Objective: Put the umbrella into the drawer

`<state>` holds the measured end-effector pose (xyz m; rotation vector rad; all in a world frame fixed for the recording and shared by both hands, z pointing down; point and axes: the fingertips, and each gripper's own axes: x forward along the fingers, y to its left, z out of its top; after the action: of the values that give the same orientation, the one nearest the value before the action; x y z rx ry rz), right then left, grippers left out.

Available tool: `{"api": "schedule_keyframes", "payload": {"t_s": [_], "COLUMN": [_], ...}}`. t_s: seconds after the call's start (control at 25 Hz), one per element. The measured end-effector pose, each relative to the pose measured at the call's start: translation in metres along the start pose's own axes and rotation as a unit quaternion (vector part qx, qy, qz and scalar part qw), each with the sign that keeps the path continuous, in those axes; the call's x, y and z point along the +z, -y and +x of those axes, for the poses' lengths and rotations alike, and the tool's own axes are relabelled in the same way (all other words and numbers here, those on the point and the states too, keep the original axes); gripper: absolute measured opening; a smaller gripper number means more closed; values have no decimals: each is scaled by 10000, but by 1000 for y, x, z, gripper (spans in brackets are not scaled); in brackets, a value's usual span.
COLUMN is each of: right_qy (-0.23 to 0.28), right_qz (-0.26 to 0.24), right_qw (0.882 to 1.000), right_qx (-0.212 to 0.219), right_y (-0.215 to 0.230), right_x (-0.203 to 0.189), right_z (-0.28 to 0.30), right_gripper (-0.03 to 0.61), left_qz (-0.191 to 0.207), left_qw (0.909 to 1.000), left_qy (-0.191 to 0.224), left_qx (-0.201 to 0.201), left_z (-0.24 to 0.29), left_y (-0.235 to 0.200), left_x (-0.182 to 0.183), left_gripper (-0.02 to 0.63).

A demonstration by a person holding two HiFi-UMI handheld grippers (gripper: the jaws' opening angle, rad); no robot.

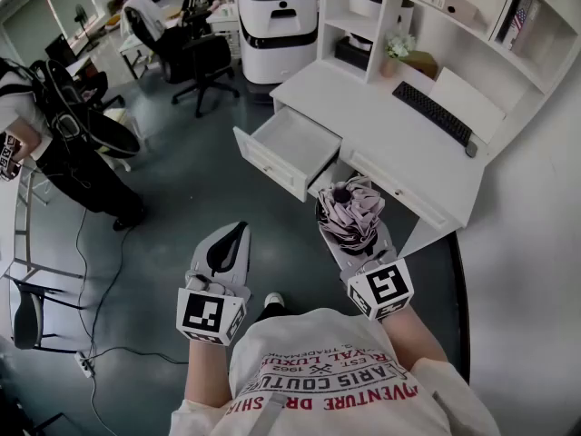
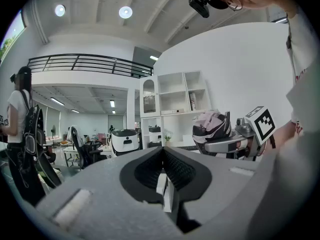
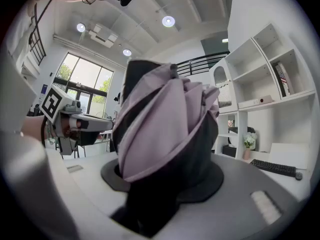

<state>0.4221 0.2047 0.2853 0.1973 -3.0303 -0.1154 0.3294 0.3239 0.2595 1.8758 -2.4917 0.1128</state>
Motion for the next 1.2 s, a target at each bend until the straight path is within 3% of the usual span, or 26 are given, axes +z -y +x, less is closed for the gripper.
{"api": "schedule_keyframes", "payload": {"t_s": [0.4,0.68,0.84,1.2], "right_qy": [7,-190,-267,-423], "right_qz": [15,172,252,352], "right_qw": [10000,9997,9993,9964], "right_qx": [54,13,-56,-652], "right_y": [0,14,29,82], "right_x": [-3,-34,-38,-42], "right_z": [2,19,51,176], "right_gripper": [195,198,198,199], "left_qz": [-42,-86,-110,-12], "left_qw": [10000,9997,9996,9968], "left_qy": [-50,-221,-270,-314], "left_qx": [16,3,-41,-732], "left_z": [2,20,49,168], "left_y": [1,-5,-33,-130], "left_x": [0,-32,-34,-39], "left_gripper": [5,5,5,5]}}
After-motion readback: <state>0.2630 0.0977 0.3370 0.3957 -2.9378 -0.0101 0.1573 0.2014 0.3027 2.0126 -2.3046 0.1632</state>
